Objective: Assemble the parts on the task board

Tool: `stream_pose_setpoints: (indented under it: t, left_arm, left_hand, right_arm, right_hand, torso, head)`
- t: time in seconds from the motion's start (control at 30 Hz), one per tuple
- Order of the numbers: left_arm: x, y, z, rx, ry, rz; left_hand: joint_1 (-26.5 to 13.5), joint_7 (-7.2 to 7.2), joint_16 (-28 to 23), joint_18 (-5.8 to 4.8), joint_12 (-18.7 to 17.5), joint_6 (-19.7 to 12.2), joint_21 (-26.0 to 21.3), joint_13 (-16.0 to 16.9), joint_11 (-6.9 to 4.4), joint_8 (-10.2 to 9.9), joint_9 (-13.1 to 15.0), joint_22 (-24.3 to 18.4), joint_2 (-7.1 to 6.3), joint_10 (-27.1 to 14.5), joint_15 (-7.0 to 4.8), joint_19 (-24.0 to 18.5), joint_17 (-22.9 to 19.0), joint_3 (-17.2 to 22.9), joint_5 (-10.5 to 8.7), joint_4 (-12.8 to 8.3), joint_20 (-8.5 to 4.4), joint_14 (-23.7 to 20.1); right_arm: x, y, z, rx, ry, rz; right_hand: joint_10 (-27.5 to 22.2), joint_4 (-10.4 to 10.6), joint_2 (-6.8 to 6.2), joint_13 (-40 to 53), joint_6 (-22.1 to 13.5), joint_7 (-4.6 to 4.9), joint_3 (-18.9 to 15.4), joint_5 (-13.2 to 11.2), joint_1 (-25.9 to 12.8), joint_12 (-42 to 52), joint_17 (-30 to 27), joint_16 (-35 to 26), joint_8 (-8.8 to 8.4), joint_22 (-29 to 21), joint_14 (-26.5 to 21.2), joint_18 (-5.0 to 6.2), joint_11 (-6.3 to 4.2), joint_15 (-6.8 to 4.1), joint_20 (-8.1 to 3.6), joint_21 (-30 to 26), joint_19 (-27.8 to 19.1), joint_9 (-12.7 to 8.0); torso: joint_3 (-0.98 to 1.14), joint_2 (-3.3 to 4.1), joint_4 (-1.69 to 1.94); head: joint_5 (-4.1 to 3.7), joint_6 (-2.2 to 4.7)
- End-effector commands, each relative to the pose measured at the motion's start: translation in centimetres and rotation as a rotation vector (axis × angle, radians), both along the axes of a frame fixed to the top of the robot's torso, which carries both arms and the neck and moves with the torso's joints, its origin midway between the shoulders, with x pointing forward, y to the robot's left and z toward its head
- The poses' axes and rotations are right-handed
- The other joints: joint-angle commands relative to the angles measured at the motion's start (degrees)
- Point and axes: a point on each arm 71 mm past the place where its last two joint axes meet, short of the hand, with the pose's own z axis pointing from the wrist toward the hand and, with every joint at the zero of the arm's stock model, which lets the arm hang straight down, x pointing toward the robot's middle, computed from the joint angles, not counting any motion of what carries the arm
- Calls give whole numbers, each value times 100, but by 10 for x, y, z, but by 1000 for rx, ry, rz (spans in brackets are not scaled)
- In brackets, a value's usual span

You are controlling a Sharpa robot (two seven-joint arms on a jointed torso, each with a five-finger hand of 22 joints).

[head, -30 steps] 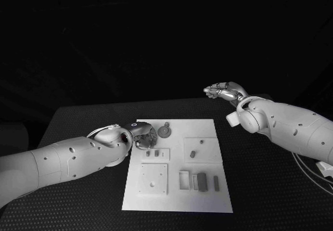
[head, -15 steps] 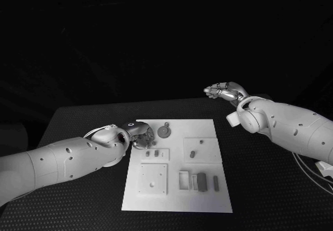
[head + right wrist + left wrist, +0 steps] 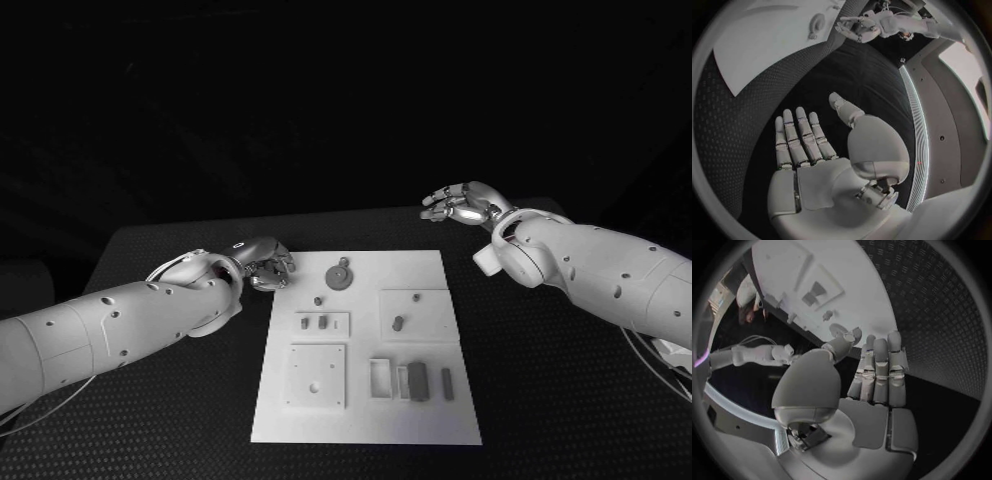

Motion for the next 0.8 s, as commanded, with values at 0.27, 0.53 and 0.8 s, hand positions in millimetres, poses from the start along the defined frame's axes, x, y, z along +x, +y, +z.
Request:
stream_pose_setpoints:
  t: [0.27, 0.53, 0.8]
  left_arm:
    - [4, 26, 18, -573, 175, 194]
    - [-3, 27, 28, -667, 201, 177]
    - [-6, 23, 29, -754, 231, 185]
  left_hand:
    - [-197, 5, -1043, -102, 0, -37, -760, 37, 95, 103, 29, -501, 99, -171, 221, -415, -433, -144, -26, 21, 174, -295]
    - [-257, 13, -1533, -78, 4, -77, -1046, 17, 123, 135, 30, -741, 134, -246, 329, -422, -560, -240, -26, -5, 283, -239]
    - [-299, 17, -1586, -74, 5, -85, -1082, 16, 126, 139, 28, -767, 132, -251, 339, -411, -555, -291, -29, 2, 294, -221]
  right_arm:
    - [-20, 6, -12, -416, -94, 133]
    - [-54, 29, -34, -709, -98, 280]
    - [-76, 52, -46, -902, -205, 374]
  right_hand:
    - [732, -45, -53, 168, 509, 131, 46, -3, 368, 313, 324, 425, 253, -113, 932, 406, -288, -437, -57, 179, 988, 83]
    - [1155, -39, -76, 292, 887, -32, -20, 1, 481, 405, 582, 578, 361, -175, 1554, 643, -466, -733, -78, 291, 1703, 122]
    - [1466, -22, -198, 373, 1071, -95, -54, -1, 394, 404, 867, 791, 315, -81, 2290, 857, -589, -1062, -145, 549, 2434, 70]
  torso:
    - [1, -6, -3]
    - [-2, -9, -2]
    - [-4, 0, -6]
  head:
    - [-85, 49]
    - [-102, 57]
    - [-100, 80]
